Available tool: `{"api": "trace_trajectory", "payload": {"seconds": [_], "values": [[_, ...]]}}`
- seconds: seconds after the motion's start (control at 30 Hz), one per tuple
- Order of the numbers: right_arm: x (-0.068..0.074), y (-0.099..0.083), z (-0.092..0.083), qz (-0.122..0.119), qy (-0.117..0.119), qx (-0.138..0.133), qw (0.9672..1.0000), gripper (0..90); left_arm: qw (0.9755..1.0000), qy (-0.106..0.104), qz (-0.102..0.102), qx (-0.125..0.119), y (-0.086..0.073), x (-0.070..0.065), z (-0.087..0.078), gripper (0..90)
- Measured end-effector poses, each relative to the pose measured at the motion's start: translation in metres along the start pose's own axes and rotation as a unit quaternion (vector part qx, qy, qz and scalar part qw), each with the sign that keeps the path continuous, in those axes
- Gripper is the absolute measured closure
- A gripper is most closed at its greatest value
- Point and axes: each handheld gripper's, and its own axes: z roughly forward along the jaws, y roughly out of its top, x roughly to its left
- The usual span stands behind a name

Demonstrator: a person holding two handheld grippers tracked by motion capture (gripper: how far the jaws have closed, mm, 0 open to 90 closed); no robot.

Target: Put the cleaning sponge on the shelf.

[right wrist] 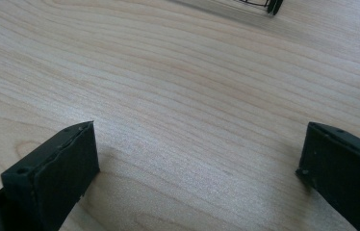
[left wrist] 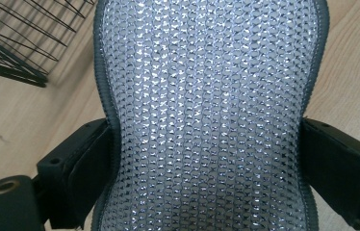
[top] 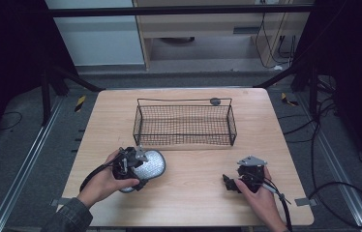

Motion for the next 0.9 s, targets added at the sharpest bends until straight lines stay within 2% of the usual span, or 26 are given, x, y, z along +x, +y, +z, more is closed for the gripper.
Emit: {"api": "trace_trajectory", "payload": {"seconds": [0.1,0.23,0.7,0.9], "values": [[0.000,0.000,0.000,-0.001,0.002,-0.001,1.0000,0.3,1.0000,0.006,0.003,0.003,0.003,0.003,-0.004,8.0],[0.000,0.000,0.001,-0.004,0.002,-0.001,1.0000,0.3,0.9998,0.018,0.008,-0.009,0.008,0.009,-0.012,8.0],[0.000,0.001,0.001,-0.008,0.003,-0.001,1.0000,0.5,0.9984,0.048,0.024,-0.018,0.027,0.032,-0.042,8.4],[0.000,0.001,0.001,-0.008,0.003,-0.001,1.0000,0.5,0.9978,0.055,0.032,-0.022,0.036,0.036,-0.049,9.4]]}}
